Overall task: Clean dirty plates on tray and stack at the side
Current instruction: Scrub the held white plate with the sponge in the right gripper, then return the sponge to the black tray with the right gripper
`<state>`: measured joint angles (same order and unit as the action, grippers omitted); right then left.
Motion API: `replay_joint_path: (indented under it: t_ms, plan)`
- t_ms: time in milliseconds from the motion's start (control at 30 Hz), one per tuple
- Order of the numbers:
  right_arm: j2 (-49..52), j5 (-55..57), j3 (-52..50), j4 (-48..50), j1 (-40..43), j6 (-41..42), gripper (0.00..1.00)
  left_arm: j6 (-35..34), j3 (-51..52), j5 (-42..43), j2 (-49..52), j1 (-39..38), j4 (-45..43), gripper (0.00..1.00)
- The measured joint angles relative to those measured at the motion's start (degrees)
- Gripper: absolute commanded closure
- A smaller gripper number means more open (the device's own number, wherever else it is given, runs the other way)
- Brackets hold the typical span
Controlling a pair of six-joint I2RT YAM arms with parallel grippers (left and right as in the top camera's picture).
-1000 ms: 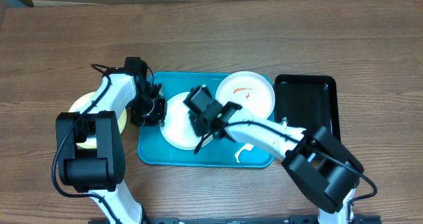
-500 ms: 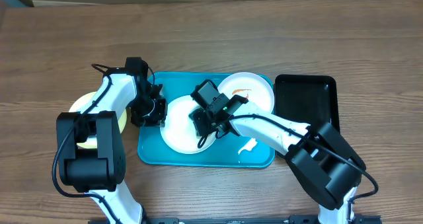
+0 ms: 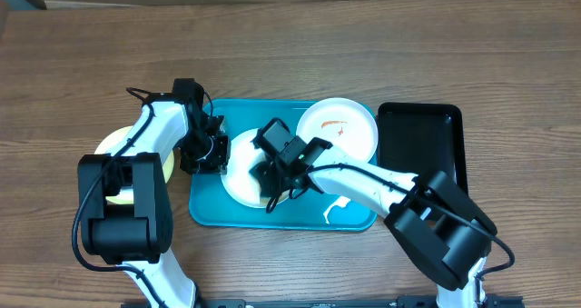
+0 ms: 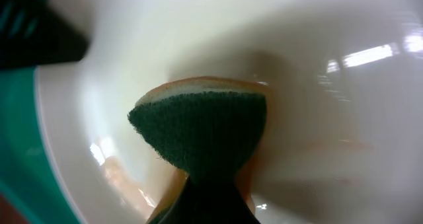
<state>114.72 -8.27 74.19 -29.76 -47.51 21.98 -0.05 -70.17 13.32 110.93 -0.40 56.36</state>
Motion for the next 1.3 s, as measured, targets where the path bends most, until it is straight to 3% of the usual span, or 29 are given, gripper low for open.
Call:
replay_joint_path:
  t_ms: [167, 367, 733, 900, 1100, 1300]
  plan:
    - [0.0, 4.1, 0.1, 0.9, 4.6, 2.1, 0.96, -0.2, 0.0, 0.2, 0.0, 0.0, -0.1, 0.96]
    - [0.0, -0.9, 0.1, 0.9, 7.1, 2.9, 0.96, -0.2, 0.0, 0.6, 0.0, 0.0, -0.2, 0.96]
    - [0.1, -7.4, 0.1, 0.6, -2.8, 1.9, 0.96, -0.2, 0.0, 0.4, 0.0, 0.0, 0.3, 0.96]
    - [0.0, -6.1, 0.1, -0.8, -3.2, 1.2, 0.96, -0.2, 0.1, 0.1, 0.0, 0.0, 0.9, 0.96]
    - [-4.6, -2.4, 0.1, -4.5, 4.7, 0.7, 0.96, -0.8, -0.5, -3.0, -0.4, 0.0, 1.7, 0.96]
    - [-16.3, -0.4, 0.2, -8.5, 16.5, 0.5, 0.96, -3.3, -1.0, -6.8, -5.3, 0.0, 1.5, 0.96]
